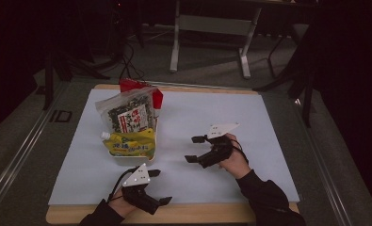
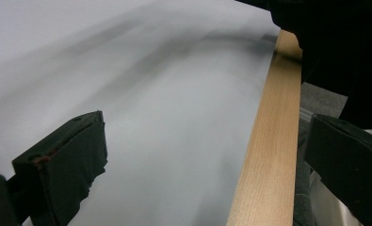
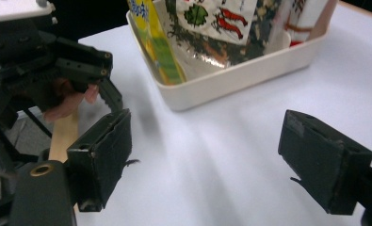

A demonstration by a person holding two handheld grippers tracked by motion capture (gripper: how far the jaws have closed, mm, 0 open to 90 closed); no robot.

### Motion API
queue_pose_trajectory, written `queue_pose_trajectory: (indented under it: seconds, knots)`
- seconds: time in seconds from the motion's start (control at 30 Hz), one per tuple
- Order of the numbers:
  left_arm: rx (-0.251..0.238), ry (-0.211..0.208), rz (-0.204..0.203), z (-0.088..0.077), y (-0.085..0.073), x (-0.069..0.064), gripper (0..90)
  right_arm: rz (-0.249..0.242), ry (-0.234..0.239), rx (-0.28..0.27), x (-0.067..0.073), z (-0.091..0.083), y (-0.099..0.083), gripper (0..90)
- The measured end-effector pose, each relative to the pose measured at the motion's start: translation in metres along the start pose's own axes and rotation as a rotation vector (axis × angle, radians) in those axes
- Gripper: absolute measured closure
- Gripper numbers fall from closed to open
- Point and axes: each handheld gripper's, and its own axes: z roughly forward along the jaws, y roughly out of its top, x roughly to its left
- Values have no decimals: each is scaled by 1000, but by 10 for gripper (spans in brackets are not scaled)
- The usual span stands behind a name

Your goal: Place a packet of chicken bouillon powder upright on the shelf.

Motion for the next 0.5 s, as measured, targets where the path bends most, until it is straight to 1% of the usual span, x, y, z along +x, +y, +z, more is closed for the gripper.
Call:
queue_pose_trajectory:
  seconds: [0.1, 0.17, 0.33, 0.43, 0.5]
  knots:
    - [2, -1, 1, 0, 0, 0, 15, 16, -19, 1, 1, -6, -9, 176]
    - [1, -1, 2, 0, 0, 0, 14, 23, -23, -2, 1, -9, -15, 176]
    - [2, -2, 6, 1, 0, 0, 15, 61, -29, -7, -1, -17, -29, 176]
    - [3, -2, 8, 1, 0, 0, 15, 69, -46, -9, -2, -23, -36, 175]
    - [3, -2, 8, 1, 0, 0, 14, 73, -44, -8, -2, -24, -38, 175]
